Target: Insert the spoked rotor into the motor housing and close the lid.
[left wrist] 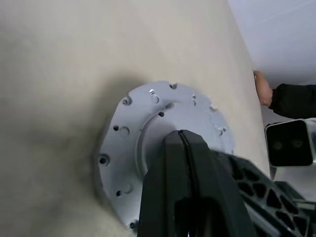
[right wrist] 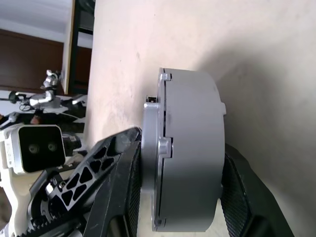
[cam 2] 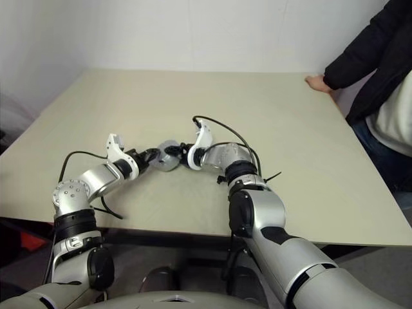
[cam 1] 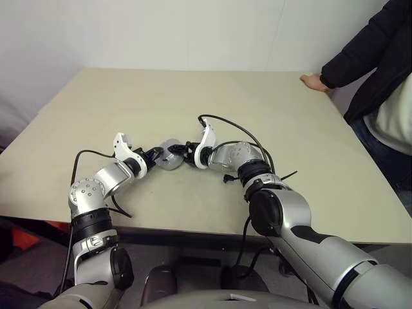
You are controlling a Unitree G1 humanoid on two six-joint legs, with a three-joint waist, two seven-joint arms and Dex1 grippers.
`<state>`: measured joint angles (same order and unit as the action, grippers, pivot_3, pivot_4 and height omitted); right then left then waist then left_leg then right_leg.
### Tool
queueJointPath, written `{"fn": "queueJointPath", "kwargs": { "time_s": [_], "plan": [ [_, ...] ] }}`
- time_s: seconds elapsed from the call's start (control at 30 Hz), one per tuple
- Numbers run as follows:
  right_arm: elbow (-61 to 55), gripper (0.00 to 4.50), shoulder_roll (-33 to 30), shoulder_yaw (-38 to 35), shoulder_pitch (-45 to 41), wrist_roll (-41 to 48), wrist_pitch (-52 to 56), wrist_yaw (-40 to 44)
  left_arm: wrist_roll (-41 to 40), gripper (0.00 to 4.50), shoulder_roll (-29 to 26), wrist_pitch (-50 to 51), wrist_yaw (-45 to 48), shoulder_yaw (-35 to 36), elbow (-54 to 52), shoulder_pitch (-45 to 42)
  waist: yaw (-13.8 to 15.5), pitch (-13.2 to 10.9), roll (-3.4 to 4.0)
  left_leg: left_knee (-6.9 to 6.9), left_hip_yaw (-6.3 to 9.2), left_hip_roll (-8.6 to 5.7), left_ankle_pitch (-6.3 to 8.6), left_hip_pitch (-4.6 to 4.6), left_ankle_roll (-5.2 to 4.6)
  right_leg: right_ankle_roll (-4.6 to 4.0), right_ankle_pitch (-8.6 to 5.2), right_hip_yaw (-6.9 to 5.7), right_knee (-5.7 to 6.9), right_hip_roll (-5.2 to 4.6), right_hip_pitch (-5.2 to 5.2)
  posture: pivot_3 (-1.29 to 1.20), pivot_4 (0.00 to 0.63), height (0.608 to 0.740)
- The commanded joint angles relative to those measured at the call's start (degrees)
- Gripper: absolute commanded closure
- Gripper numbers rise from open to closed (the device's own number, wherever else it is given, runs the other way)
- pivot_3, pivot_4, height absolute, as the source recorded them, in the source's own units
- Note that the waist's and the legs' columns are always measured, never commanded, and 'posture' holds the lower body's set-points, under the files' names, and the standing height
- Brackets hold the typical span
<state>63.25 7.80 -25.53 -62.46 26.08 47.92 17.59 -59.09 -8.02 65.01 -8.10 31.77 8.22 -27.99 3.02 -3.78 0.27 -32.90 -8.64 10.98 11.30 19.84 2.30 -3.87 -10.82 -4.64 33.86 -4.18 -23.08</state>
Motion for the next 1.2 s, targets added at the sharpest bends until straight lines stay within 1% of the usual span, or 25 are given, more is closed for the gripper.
{"fn": "queueJointPath", "kwargs": {
  "time_s": [0.03, 0.1, 0.3, 0.37, 0.43, 0.63, 0.7, 0.83, 0.93, 1.0, 1.07, 1.17, 1.2],
  "plan": [
    [-0.92, 2.42, 2.32, -0.11, -3.62, 2.36, -0.51, 1.39, 1.30, 4.50, 0.74, 1.09, -1.12, -1.61, 1.54, 0.84, 0.01, 0.00, 0.00, -0.01, 0.00, -0.01, 0.00, 0.01, 0.00, 0.00, 0.00, 0.00, 0.00, -0.01, 0.00, 0.00, 0.000, 0.740],
    [-0.40, 2.42, 1.93, -0.52, -3.60, 2.29, -1.09, 0.42, 1.45, 4.50, 0.70, 0.84, -0.91, -1.67, 1.67, 0.75, 0.02, 0.00, 0.00, -0.01, 0.01, 0.00, 0.00, 0.02, 0.00, 0.01, 0.00, 0.00, 0.01, -0.01, 0.00, 0.00, 0.000, 0.740],
    [-0.09, 2.42, 1.36, -0.98, -4.00, 2.87, -0.86, 1.07, 1.63, 4.50, 0.59, -0.17, -0.08, -1.55, 1.47, 0.80, 0.00, 0.00, 0.00, -0.02, 0.01, 0.00, 0.00, 0.02, 0.00, 0.01, 0.00, 0.00, 0.02, -0.01, 0.01, 0.00, 0.000, 0.740],
    [0.75, 2.42, 1.03, -2.70, -4.27, 3.95, -1.53, -0.57, 1.53, 4.50, 0.67, -2.06, 1.50, -1.37, 0.79, 0.82, -0.02, 0.00, 0.00, -0.02, 0.01, 0.01, 0.00, 0.03, 0.01, 0.01, 0.00, 0.00, 0.03, -0.01, 0.01, 0.00, 0.000, 0.740],
    [1.96, 2.42, 0.33, -4.95, -4.48, 5.29, -2.87, -2.47, 1.28, 4.50, 0.82, -5.83, 5.12, -1.34, -1.89, 0.97, -0.04, 0.00, 0.00, -0.02, 0.01, 0.01, 0.00, 0.05, 0.01, 0.00, 0.01, 0.00, 0.02, -0.01, -0.02, 0.00, 0.000, 0.740],
    [3.83, 2.42, -1.07, -8.49, -5.67, 7.64, -5.03, -4.85, -6.07, 4.50, 1.90, -9.82, 9.84, 2.17, -6.54, 1.31, 0.19, -0.13, -0.19, -0.08, -0.01, 0.01, 0.00, 0.53, -0.01, -0.06, 0.04, -0.12, 0.04, 0.00, -0.41, 0.00, 0.000, 0.740],
    [4.47, 2.42, -1.49, -9.92, -6.09, 8.65, -6.10, -5.96, -8.10, 4.50, 2.03, -10.56, 10.15, 2.60, -7.64, 1.78, 0.20, -0.13, -0.19, -0.10, -0.01, 0.00, 0.02, 0.66, -0.05, -0.06, 0.04, -0.12, 0.03, 0.00, -0.51, 0.00, 0.000, 0.740],
    [6.00, 2.42, -2.65, -15.00, -7.69, 12.71, -10.37, -9.21, -12.92, 4.50, 2.64, -12.10, 10.05, 3.63, -9.33, 2.44, 0.63, -0.14, -0.21, -0.36, -0.01, -0.01, 0.04, 1.26, -0.13, -0.07, 0.05, -0.12, 0.23, -0.01, -1.06, 0.00, 0.000, 0.740],
    [6.86, 2.42, -3.19, -17.10, -8.80, 14.53, -12.19, -10.43, -14.65, 4.50, 2.43, -13.05, 9.28, 3.37, -9.42, 3.07, 0.96, -0.15, -0.22, -0.45, -0.04, 0.00, 0.05, 1.32, -0.14, -0.10, 0.02, -0.11, 0.48, -0.01, -1.19, 0.00, 0.000, 0.740],
    [7.11, 2.42, -3.99, -18.86, -10.18, 16.24, -13.08, -11.26, -14.28, 4.50, 2.05, -13.68, 8.36, 2.89, -8.72, 3.86, 0.97, -0.17, -0.25, -0.52, -0.05, 0.02, 0.04, 1.27, -0.11, -0.17, -0.03, -0.11, 0.69, -0.01, -1.21, 0.00, 0.000, 0.740],
    [6.87, 2.42, -5.60, -20.38, -12.05, 18.01, -12.52, -11.38, -14.17, 4.50, 1.93, -14.32, 7.69, 2.79, -8.20, 4.79, 0.99, -0.19, -0.28, -0.55, -0.05, 0.05, -0.01, 1.23, -0.03, -0.18, -0.04, -0.11, 0.82, -0.01, -1.23, 0.00, 0.000, 0.740],
    [5.34, 2.42, -8.26, -21.29, -14.82, 20.29, -8.90, -11.07, -13.70, 4.50, 1.94, -16.34, 6.98, 3.44, -6.81, 5.52, 1.01, -0.24, -0.29, -0.65, -0.03, 0.05, -0.04, 1.22, 0.01, -0.18, -0.04, -0.11, 0.90, -0.01, -1.23, 0.00, 0.000, 0.740],
    [4.60, 2.42, -9.11, -21.42, -15.46, 21.08, -7.28, -10.88, -13.80, 4.33, 1.92, -17.12, 6.97, 3.78, -6.16, 5.49, 1.03, -0.24, -0.30, -0.71, -0.02, 0.06, -0.04, 1.25, 0.01, -0.17, -0.04, -0.11, 0.92, -0.01, -1.23, 0.00, 0.000, 0.740]
  ]
}}
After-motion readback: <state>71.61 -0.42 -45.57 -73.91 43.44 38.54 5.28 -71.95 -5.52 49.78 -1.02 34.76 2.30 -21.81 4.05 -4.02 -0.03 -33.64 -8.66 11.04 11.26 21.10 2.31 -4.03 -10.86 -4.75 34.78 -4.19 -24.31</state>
